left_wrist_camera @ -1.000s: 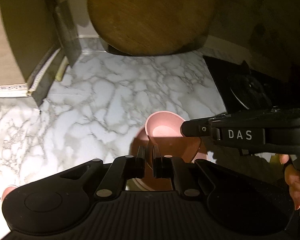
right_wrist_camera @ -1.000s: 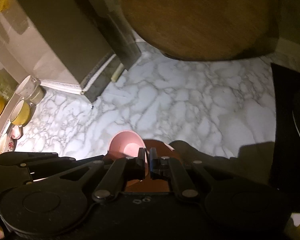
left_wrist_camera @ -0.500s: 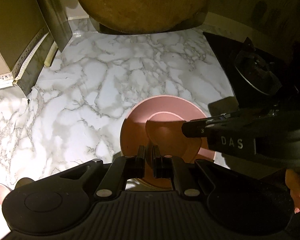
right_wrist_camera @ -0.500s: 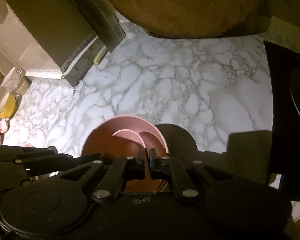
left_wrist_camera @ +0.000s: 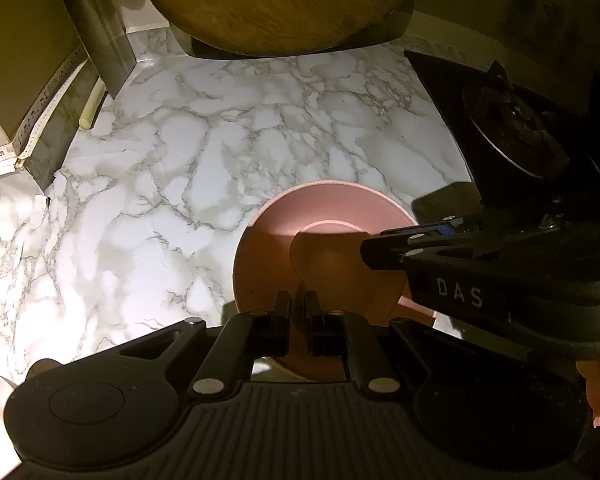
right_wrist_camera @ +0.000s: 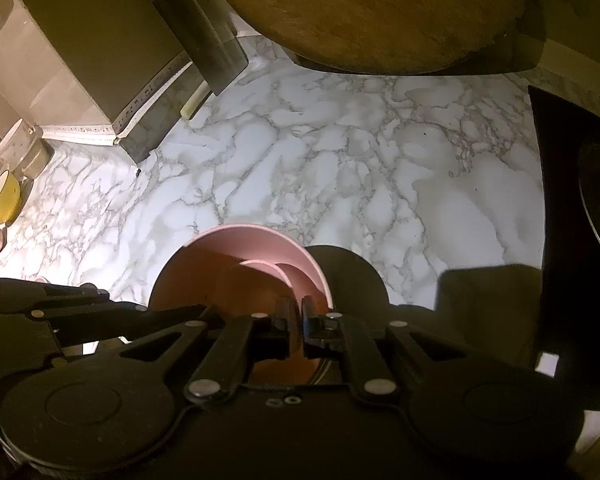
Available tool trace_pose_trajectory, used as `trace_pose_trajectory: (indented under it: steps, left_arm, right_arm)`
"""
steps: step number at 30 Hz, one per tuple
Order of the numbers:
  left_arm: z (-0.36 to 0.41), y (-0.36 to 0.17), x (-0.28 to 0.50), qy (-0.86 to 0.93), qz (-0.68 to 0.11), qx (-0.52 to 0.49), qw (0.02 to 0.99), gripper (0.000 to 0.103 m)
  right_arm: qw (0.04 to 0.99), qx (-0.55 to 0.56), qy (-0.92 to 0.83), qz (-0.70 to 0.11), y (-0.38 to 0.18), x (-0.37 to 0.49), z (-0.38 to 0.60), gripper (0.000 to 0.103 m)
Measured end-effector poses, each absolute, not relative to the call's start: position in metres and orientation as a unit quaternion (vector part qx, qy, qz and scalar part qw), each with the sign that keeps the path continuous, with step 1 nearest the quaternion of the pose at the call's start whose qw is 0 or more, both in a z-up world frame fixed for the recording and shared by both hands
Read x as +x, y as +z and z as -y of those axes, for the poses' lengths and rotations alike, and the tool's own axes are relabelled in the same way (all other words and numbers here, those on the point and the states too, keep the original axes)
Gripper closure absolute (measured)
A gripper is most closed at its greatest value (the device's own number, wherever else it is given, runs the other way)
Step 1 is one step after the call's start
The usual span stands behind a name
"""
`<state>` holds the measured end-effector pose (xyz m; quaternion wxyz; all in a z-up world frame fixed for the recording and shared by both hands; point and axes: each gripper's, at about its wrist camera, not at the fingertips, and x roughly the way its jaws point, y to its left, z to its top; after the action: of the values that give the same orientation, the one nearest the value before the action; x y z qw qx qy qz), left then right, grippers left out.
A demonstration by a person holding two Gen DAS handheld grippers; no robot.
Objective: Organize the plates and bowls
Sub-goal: 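Lower the pink heart dish into the pink bowl with both tools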
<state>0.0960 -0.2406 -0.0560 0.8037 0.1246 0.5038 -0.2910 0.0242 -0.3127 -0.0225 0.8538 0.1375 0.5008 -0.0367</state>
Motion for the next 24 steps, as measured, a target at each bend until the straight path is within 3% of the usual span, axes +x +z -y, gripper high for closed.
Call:
trace_pose_trajectory:
  steps: [16,24]
  left_arm:
    - [0.232,-0.049,0.091,-0.298,-0.494,0.110,0.810,0.096]
    - [0.218,-0.037,0.083,-0.304,-0.476,0.095,0.820,0.094]
  right_arm:
    - [0.858,0.135,-0.036,-0.494,-0.014,0.019,0.312,0.082]
    - [0.874,0.129,-0.034,-0.467,0.004,0.007,0.309,0.070]
